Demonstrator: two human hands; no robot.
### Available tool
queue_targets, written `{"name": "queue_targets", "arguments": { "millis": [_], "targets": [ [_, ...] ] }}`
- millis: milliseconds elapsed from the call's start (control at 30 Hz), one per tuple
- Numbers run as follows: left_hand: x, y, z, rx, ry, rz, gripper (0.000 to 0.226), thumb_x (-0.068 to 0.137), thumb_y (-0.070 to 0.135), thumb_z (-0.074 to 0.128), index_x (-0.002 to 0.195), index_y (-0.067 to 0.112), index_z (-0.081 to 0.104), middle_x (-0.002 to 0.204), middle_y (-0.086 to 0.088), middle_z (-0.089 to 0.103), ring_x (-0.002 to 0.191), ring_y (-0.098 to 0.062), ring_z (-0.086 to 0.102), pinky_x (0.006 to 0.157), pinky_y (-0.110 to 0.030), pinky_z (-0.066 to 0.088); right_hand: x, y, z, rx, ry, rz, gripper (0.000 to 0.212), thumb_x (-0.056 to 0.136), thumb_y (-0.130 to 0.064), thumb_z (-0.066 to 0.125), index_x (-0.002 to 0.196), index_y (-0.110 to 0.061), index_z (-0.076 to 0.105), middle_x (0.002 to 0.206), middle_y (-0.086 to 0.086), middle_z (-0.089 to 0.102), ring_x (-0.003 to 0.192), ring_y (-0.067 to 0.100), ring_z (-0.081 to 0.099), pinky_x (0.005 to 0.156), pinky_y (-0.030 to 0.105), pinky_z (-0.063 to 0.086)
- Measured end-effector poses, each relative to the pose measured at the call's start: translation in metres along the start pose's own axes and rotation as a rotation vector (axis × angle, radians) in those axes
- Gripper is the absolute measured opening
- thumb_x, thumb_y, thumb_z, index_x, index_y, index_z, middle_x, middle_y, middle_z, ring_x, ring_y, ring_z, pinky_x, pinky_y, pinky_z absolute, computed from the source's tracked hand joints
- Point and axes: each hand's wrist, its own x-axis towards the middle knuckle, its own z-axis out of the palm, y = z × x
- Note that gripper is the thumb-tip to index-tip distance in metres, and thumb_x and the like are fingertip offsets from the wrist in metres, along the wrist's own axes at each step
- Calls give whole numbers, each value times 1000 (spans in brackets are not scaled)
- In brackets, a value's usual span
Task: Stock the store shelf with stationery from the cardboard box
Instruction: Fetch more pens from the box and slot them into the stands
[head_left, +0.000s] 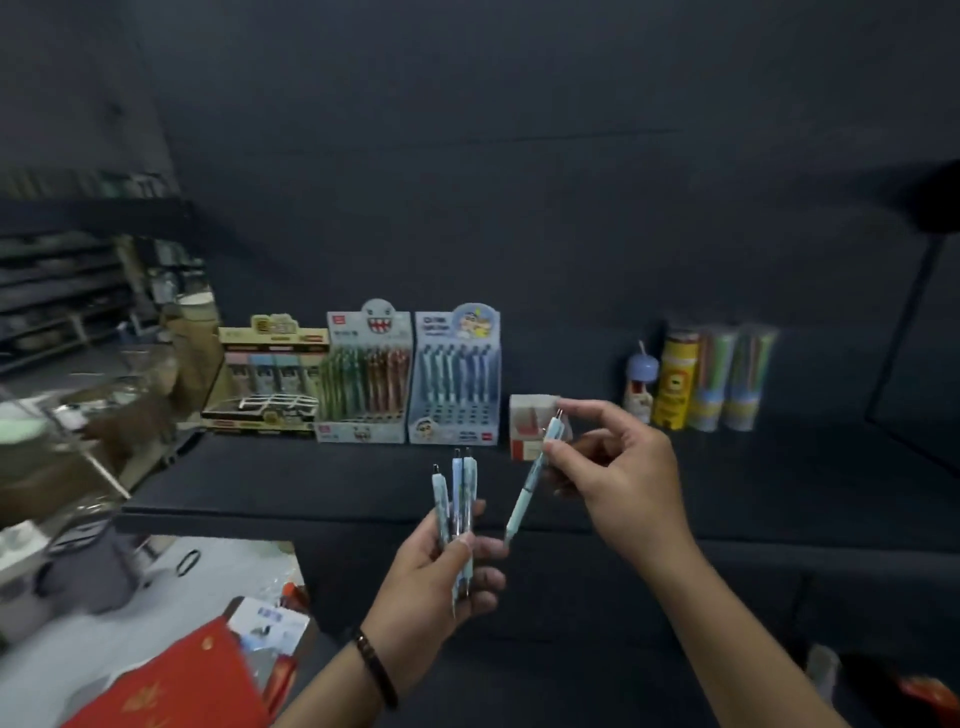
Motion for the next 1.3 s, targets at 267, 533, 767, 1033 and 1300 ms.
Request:
{"name": "queue_targets", "arguments": {
  "millis": [267,533,767,1033,1300],
  "targets": [
    [88,31,-41,-11,178,49,26,108,9,50,132,18,58,102,-23,77,78,-35,74,73,-43,64,125,50,60,-27,-20,-28,29,94,-16,80,116,-33,75,75,1,78,71,22,78,68,51,66],
    [168,59,-102,106,159,80,27,111,12,45,134,17,58,107,-17,79,84,-37,77,85,-52,58,204,94,146,-290,13,-199,29,96,-18,77,122,-30,75,70,-3,72,70,14,74,79,42,64],
    [226,78,-146,99,-79,79,29,112,13,41,137,14,54,112,-20,77,86,-35,74,78,-47,61,232,112,194,-447,110,-190,26,95,-18,78,119,-25,77,73,-9,73,73,6,71,84,18,58],
    [260,70,-159,68,-146,80,29,112,14,42,139,16,52,108,-19,77,84,-33,74,78,-44,62,243,122,225,-598,74,-126,21,93,-21,78,114,-26,77,86,-11,76,81,3,71,89,31,60],
    [264,65,-161,-14,-144,52,30,110,16,45,138,20,56,110,-21,76,83,-35,72,81,-48,61,244,123,229,-741,-123,-48,23,97,-21,73,119,-29,75,91,-10,74,75,0,65,69,14,50]
  ]
}}
